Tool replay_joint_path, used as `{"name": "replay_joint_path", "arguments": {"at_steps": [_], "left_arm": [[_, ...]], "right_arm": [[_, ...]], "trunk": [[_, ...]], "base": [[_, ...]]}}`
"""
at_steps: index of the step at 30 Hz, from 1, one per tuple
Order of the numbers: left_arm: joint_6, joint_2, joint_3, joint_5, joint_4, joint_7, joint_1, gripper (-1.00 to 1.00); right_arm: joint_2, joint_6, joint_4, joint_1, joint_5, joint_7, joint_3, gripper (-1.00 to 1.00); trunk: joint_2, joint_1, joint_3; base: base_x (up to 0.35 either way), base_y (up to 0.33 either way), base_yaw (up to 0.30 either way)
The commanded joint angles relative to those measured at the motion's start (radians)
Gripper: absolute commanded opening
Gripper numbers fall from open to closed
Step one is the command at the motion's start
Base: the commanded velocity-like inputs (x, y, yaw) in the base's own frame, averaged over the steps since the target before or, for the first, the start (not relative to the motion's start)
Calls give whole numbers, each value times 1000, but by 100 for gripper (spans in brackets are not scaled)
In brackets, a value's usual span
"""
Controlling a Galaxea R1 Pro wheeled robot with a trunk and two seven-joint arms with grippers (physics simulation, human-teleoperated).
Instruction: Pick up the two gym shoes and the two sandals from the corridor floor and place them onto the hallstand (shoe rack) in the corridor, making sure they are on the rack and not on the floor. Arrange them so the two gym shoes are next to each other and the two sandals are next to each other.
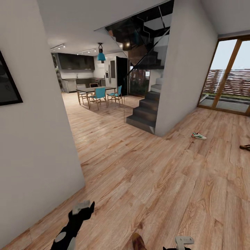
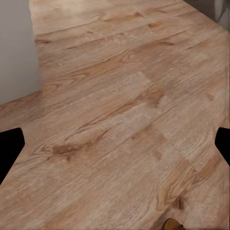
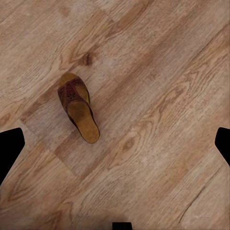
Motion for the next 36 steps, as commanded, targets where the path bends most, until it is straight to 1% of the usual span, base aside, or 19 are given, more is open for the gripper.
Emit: {"name": "replay_joint_path", "arguments": {"at_steps": [1, 2, 4, 5, 6, 7, 11, 13, 17, 19, 23, 25, 28, 29, 31, 32, 34, 35, 36], "left_arm": [[79, 3, 0, 10, 1, -1, -45, 100], [152, 6, 0, 11, 0, -3, -83, 100], [204, 8, 0, 12, 0, -4, -115, 100], [237, 9, 0, 13, -1, -5, -140, 100], [259, 9, 0, 14, -1, -6, -157, 100], [267, 9, 0, 14, -2, -7, -164, 100], [288, 8, -3, 15, -20, -8, -182, 100], [296, 8, -6, 16, -56, -9, -187, 100], [299, 8, -6, 16, -82, -9, -189, 100], [300, 7, -6, 15, -116, -9, -190, 100], [302, 6, -7, 15, -154, -8, -190, 100], [303, 5, -13, 15, -176, -8, -190, 100], [302, 5, -46, 14, -184, -8, -190, 100], [303, 5, -65, 14, -186, -8, -190, 100], [303, 6, -83, 13, -187, -7, -190, 100], [303, 6, -98, 13, -188, -7, -190, 100], [304, 6, -108, 13, -188, -6, -190, 100], [304, 6, -120, 12, -189, -6, -190, 100], [304, 6, -121, 12, -189, -6, -190, 100]], "right_arm": [[1, 6, -1, 0, 1, -1, 0, 100], [1, 6, -1, -1, 1, -2, 0, 100], [2, 6, -1, -4, 1, -4, 0, 100], [2, 6, -2, -9, 1, -6, 0, 100], [3, 6, -1, -25, 0, -9, 0, 100], [4, 6, -1, -36, 0, -11, 0, 100], [8, 6, 6, -74, -1, -15, 1, 100], [7, 6, 12, -88, -1, -13, 2, 100], [7, 6, 14, -92, -1, -10, 3, 100], [7, 5, 14, -93, 0, -9, 4, 100], [8, 5, 14, -94, 0, -11, 4, 100], [8, 5, 14, -94, -1, -13, 4, 100], [8, 5, 14, -94, -1, -14, 3, 100], [8, 5, 15, -94, -2, -15, 3, 100], [8, 6, 15, -94, -3, -15, 3, 100], [8, 6, 15, -94, -4, -15, 3, 100], [8, 6, 15, -94, -5, -15, 3, 100], [8, 6, 14, -94, -7, -14, 2, 100], [8, 6, 14, -94, -7, -14, 2, 100]], "trunk": [[-1, 0, -1], [-1, 0, -1], [-1, 0, -1], [-1, 0, -1], [-1, 0, -1], [-1, 0, -1], [-1, 0, -1], [-1, 0, -1], [-1, 0, -1], [-1, 0, -1], [-1, 0, -1], [-1, 0, -1], [-1, 0, -2], [-8, 4, -6], [-22, 11, -14], [-29, 15, -18], [-43, 23, -27], [-50, 27, -32], [-57, 31, -37]], "base": [[0, 0, 0], [0, 0, 0], [0, 0, 0], [0, 0, 0], [0, 0, 0], [0, 0, 0], [0, 0, 0], [0, 0, 0], [0, 0, 0], [0, 0, 0], [0, 0, 0], [0, 0, 0], [0, 0, 0], [0, 0, 0], [0, 0, 0], [0, 0, 0], [0, 0, 0], [0, 0, 0], [0, 0, 0]]}}
